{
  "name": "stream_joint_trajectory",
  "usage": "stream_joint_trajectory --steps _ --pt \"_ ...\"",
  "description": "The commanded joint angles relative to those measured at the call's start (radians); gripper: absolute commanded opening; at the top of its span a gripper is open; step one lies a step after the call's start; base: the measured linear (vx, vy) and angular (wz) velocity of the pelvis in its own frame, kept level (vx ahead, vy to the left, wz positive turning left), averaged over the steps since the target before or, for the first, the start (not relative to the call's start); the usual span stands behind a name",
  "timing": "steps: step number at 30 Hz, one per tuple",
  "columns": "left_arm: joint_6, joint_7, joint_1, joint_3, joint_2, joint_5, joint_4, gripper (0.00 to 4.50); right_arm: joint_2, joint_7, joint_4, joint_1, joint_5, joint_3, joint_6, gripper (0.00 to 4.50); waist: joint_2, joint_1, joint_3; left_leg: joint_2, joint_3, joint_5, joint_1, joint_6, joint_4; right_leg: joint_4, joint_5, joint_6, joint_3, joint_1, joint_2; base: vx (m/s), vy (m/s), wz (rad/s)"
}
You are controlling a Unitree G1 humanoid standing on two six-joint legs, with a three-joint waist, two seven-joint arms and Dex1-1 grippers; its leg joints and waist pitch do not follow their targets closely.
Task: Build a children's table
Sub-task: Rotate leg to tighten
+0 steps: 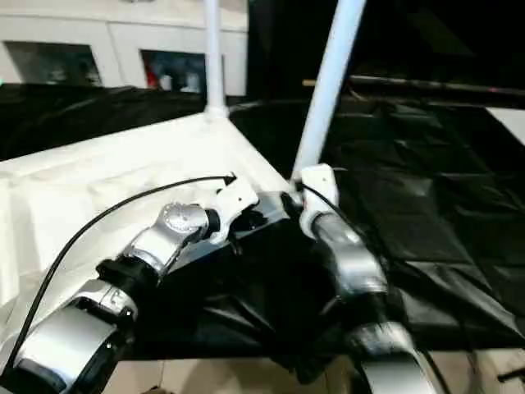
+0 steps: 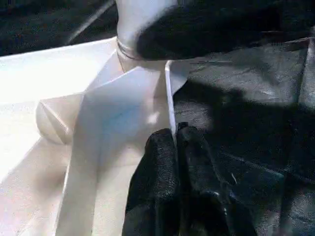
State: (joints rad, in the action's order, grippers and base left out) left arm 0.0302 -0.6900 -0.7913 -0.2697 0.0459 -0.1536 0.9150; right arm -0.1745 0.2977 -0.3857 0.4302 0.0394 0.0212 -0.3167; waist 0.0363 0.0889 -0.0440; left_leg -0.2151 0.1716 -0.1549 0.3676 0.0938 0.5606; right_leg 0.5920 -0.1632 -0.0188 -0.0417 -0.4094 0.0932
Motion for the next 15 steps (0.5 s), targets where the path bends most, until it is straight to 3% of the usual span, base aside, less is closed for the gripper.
stream_joint_trajectory --steps 1,5,6,9,13,15 --pt "-0.069 0.016 -0.007 0.027 -0.014 0.027 -0.009 0.28 -0.006 0.067 0.082 -0.029 0.022 0.051 -0.037 3.12 0.008 0.002 0.061 0.001 0.011 -0.268 -0.005 -0.035 -0.06 -0.074 -0.231 0.152 0.022 0.05 0.028 0.0 0.0 0.0" --pt "-0.018 -0.03 0.019 0.068 0.0 0.091 -0.084 0.59 -0.052 0.139 0.226 -0.098 0.054 0.083 -0.08 3.14 0.005 0.001 0.06 -0.002 0.007 -0.287 -0.001 -0.032 -0.063 -0.075 -0.282 0.152 0.023 0.049 0.032 0.0 0.0 0.0" --pt "0.001 -0.036 0.043 0.082 0.012 0.107 -0.132 0.67 -0.059 0.149 0.276 -0.115 0.059 0.088 -0.105 3.14 0.01 0.001 0.062 -0.005 0.009 -0.277 -0.002 -0.03 -0.059 -0.073 -0.251 0.164 0.022 0.046 0.03 0.0 0.0 0.0" --pt "0.049 -0.06 0.105 0.093 0.041 0.13 -0.244 0.96 -0.057 0.154 0.321 -0.125 0.064 0.087 -0.132 3.14 0.012 0.002 0.061 -0.007 0.01 -0.238 0.003 -0.037 -0.059 -0.059 -0.181 0.186 0.022 0.049 0.029 0.0 0.0 0.0" --pt "0.243 -0.174 0.277 0.097 0.126 0.218 -0.569 1.25 -0.044 0.182 0.3 -0.097 0.087 0.079 -0.123 3.14 0.007 -0.003 0.058 -0.012 0.014 -0.252 -0.002 -0.018 -0.061 -0.058 -0.195 0.195 0.024 0.042 0.028 0.0 0.0 0.0" --pt "0.304 -0.206 0.33 0.093 0.165 0.245 -0.661 1.25 -0.043 0.188 0.275 -0.08 0.091 0.078 -0.113 3.14 0.008 -0.003 0.055 -0.01 0.016 -0.261 -0.003 -0.01 -0.062 -0.062 -0.213 0.185 0.024 0.037 0.023 0.0 0.0 0.0"
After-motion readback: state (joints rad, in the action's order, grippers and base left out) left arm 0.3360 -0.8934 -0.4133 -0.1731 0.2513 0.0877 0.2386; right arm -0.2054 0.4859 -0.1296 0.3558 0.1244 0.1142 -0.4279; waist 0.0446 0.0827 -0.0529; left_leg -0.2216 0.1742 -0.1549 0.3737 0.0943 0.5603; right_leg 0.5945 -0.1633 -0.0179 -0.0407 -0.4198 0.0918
